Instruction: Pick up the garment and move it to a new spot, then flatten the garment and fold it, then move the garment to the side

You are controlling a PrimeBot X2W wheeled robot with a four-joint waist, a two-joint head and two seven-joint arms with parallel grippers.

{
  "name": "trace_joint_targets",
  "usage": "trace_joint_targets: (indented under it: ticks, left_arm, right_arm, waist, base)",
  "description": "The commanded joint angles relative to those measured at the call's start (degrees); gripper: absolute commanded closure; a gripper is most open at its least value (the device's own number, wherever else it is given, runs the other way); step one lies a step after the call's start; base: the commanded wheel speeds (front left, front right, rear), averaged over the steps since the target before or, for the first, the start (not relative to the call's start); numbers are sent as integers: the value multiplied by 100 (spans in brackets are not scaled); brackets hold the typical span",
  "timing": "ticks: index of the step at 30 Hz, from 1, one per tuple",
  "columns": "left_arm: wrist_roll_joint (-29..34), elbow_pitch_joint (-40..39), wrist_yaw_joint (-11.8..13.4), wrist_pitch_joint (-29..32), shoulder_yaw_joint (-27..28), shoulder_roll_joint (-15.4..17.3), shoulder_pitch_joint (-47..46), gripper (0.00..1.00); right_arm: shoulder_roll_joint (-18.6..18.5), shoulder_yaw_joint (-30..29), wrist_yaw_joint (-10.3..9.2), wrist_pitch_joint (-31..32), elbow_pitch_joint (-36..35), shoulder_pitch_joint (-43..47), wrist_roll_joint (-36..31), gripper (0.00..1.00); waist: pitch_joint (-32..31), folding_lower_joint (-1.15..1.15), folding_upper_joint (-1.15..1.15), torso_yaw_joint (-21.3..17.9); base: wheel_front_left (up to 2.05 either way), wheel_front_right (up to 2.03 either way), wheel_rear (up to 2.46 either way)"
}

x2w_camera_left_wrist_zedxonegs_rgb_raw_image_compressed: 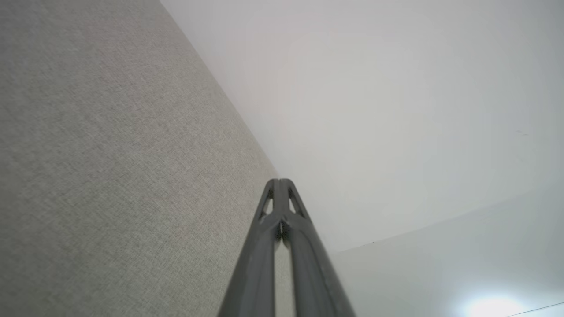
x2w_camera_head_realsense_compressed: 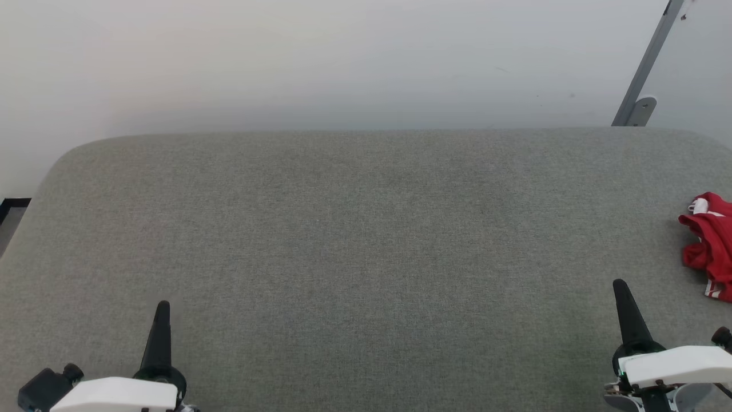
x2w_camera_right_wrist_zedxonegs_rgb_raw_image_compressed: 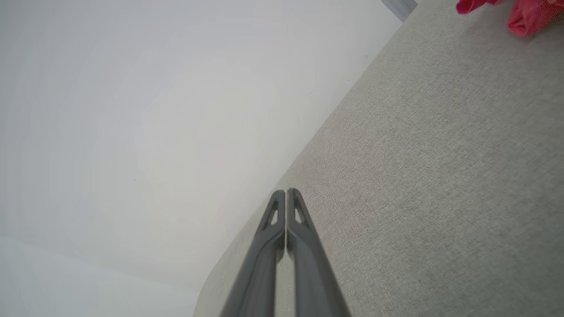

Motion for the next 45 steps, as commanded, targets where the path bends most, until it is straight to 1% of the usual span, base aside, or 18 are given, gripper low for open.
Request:
trace_joint_targets:
  ticks: [1, 45]
  left_arm:
    - [-183, -23, -17, 52, 10, 23, -173, 100]
    - [-2161, 338, -28, 648, 37, -65, -695, 100]
  right_arm:
    - [5, -15, 1, 49, -38, -156, 174, 100]
    - [223, -91, 1, 631, 67, -472, 2243, 100]
  waist:
    - [3, 0, 0, -5]
    - [83, 0, 0, -128]
  base:
    - [0, 0, 0]
    - [0, 0, 0]
